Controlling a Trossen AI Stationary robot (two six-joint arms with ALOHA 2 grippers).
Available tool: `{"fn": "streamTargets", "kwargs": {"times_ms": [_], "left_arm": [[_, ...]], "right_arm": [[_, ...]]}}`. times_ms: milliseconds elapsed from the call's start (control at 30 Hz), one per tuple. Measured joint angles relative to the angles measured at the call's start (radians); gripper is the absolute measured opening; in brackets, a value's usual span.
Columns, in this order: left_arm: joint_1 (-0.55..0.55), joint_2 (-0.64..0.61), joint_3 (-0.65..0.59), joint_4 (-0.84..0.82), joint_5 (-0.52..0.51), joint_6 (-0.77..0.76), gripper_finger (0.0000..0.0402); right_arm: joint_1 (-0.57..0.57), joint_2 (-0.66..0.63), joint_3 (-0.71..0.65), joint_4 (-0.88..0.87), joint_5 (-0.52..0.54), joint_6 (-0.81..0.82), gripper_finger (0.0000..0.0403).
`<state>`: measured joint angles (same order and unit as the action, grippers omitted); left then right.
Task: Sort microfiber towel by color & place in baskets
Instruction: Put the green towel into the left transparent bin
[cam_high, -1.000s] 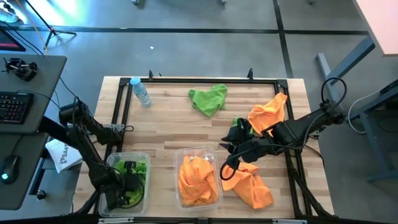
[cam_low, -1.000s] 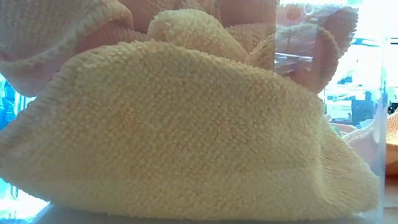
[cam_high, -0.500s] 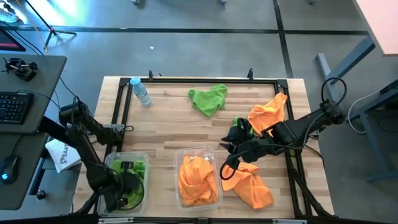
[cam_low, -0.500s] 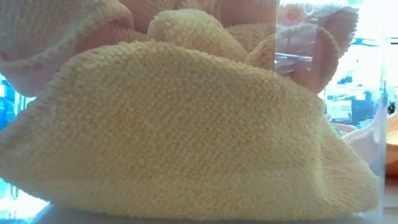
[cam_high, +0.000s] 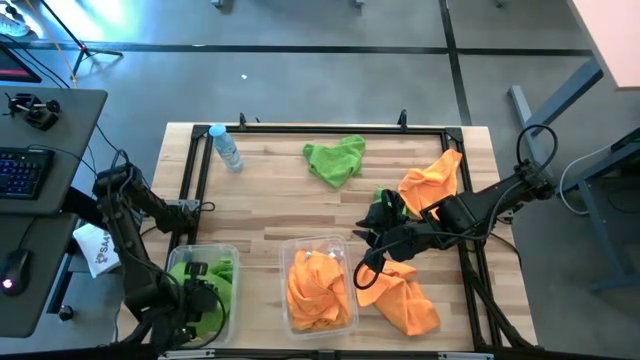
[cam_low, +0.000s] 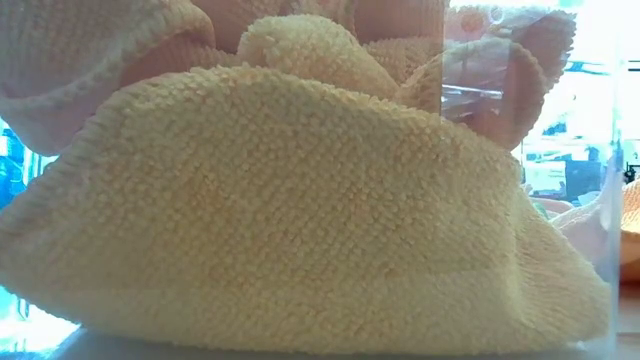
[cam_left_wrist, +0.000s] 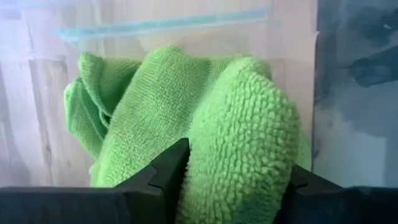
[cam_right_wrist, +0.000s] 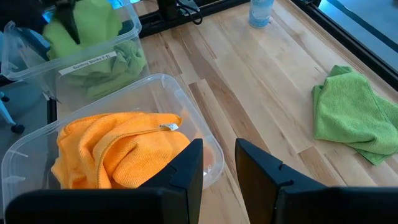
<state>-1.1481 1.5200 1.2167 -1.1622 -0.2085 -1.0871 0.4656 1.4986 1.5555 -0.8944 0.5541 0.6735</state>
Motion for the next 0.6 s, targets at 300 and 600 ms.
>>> {"fn": "streamTargets", "kwargs": {"times_ms": [300, 600], "left_arm": [[0.002, 0.0, 0.097, -0.143, -0.012, 0.0, 0.0141], [0.038, 0.0, 0.103, -0.083, -0.068, 0.019, 0.0141]], "right_arm": [[0.0, 0.0, 0.0, 0.0, 0.0, -0.025, 0.0087], [0.0, 0.0, 0.0, -0.004, -0.008, -0.027, 0.0087]]}}
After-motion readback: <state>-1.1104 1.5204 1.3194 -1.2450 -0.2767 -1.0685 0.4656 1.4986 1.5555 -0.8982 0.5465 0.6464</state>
